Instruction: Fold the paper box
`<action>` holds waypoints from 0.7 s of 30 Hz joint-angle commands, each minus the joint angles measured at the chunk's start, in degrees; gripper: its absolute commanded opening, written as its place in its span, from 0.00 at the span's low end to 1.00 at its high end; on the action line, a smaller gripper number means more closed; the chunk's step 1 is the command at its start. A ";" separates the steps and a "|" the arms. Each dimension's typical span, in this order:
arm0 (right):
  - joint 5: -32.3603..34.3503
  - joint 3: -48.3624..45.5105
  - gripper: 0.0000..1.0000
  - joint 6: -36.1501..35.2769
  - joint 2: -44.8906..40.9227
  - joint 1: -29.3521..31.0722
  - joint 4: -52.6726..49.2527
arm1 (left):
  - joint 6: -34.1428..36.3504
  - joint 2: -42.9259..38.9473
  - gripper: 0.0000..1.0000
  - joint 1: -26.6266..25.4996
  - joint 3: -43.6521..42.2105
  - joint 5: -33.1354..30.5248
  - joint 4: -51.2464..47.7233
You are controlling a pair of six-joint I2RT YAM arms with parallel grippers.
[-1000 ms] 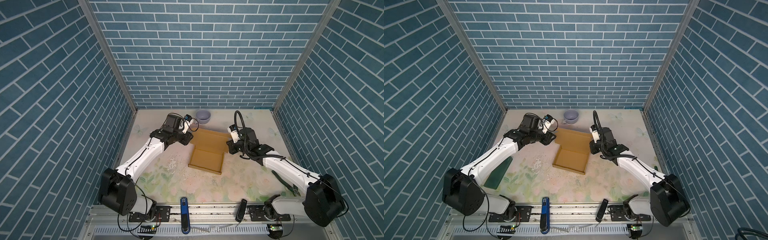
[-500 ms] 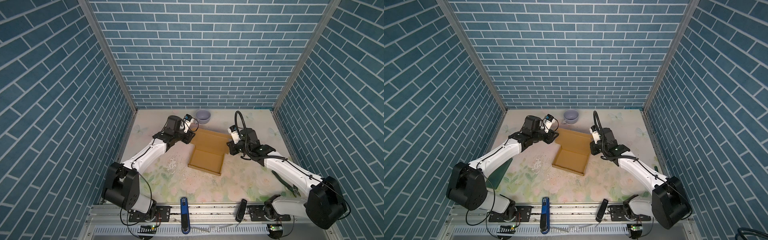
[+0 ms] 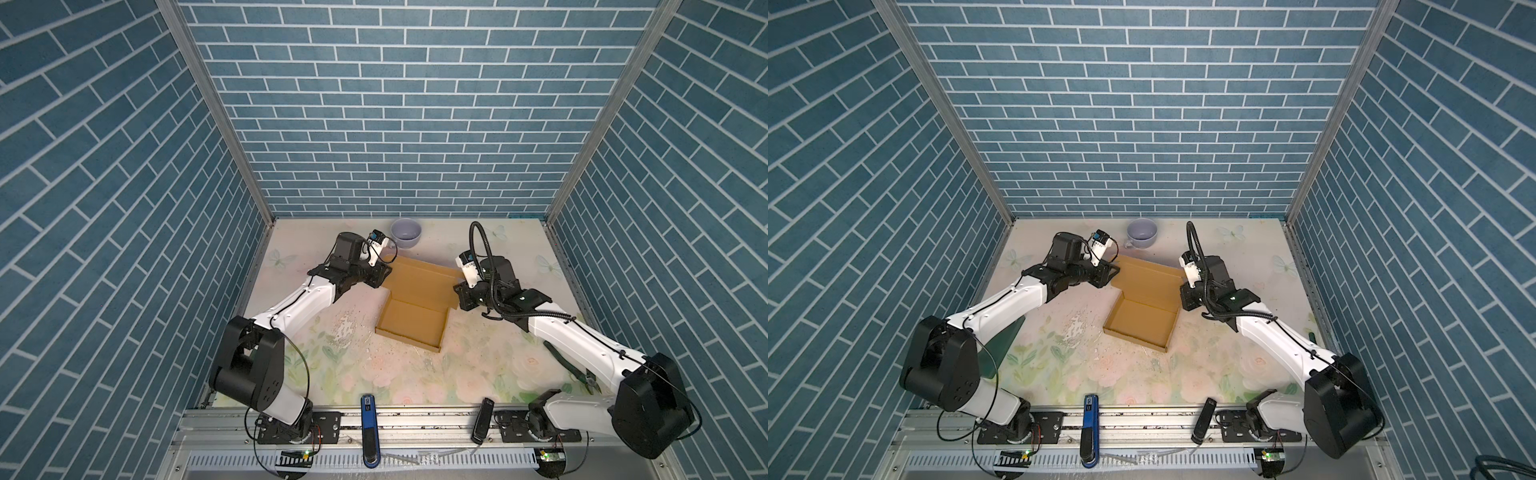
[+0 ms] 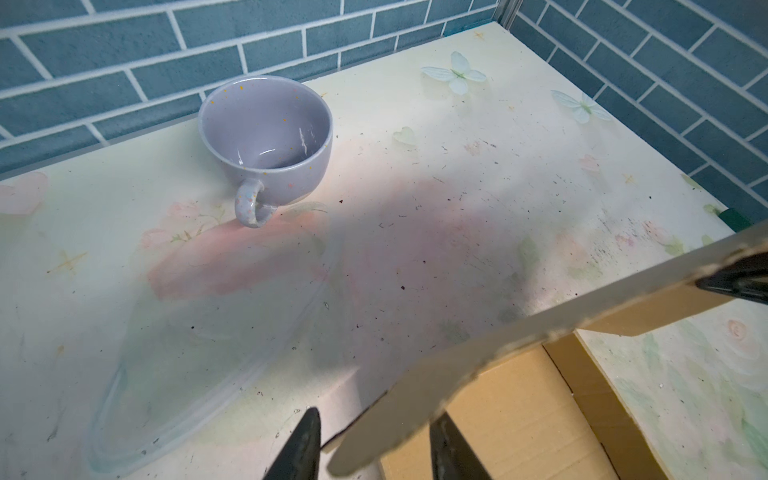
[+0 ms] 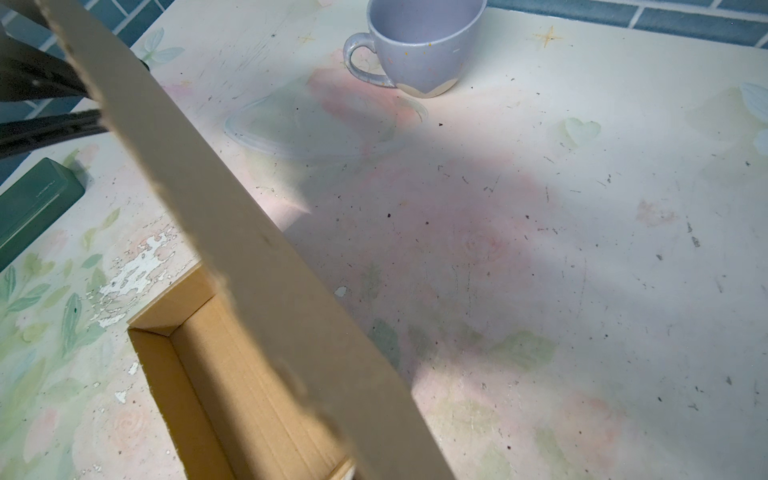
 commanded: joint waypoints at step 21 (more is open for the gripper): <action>0.72 5.11 0.00 -2.17 1.26 -0.06 0.02 | -3.35 -0.29 0.33 -0.14 -1.53 5.03 2.85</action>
